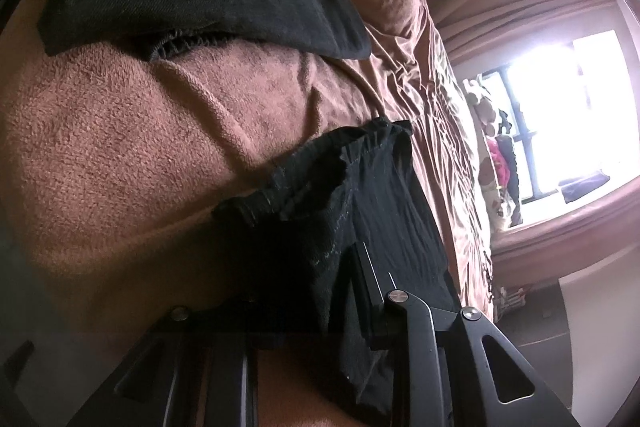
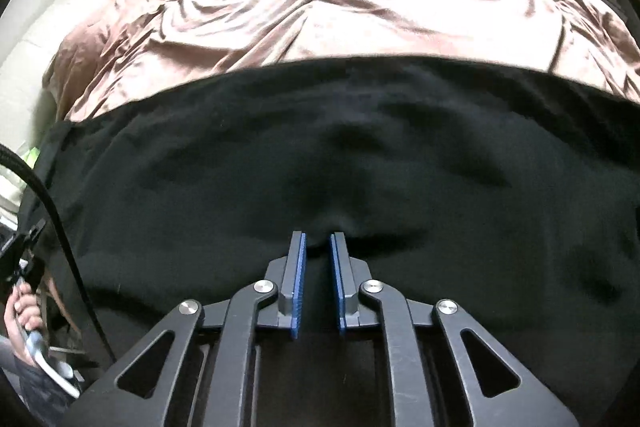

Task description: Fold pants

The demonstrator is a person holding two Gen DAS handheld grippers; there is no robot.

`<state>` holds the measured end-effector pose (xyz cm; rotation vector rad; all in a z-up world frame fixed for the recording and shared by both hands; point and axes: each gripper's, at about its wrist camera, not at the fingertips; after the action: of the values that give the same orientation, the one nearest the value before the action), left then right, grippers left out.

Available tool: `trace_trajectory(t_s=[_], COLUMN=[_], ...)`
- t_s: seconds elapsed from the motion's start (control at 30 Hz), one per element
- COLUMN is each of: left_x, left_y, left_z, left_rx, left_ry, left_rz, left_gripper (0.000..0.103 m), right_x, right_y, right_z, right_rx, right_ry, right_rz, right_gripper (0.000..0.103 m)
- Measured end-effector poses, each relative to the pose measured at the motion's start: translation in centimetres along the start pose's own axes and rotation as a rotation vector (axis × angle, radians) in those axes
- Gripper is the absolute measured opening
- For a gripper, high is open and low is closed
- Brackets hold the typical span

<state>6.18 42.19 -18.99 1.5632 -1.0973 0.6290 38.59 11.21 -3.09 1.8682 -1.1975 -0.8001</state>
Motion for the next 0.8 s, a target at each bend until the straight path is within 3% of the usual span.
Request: trace_trajectory(t_s=[0.53, 0.6, 0.67, 0.8], left_x=[0.3, 0.4, 0.4, 0.9], left_y=[0.0, -0.1, -0.2, 0.2], left_z=[0.1, 0.4, 0.4, 0.1], left_rx=[0.011, 0.004, -0.001, 0.012], left_ry=[0.012, 0.007, 0.009, 0.005], left_rz=[-0.003, 0.000, 0.004, 0.022], left_gripper=[0.026, 0.023, 0.015, 0.007], right_x=[-0.9, -1.1, -1.3, -1.1], right_y=[-4.6, -4.8, -4.5, -3.6], right_z=[-6.6, -6.6, -6.3, -4.6], right_rx=[0.016, 0.016, 0.018, -0.001], right_ry=[0.033, 0.033, 0.039, 0.016], right_rz=[0.087, 0.098, 0.096, 0.052], right_gripper=[0.009, 0.009, 0.009, 0.009])
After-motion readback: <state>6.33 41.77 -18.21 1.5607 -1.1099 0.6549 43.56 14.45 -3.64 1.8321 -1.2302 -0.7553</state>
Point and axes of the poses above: each gripper's, at about its wrist camera, not at the fingertips, and y roughly against the way its jaws point, x to its right, z to its underside, and after that the axes turned 8 degrees about z, right-handed
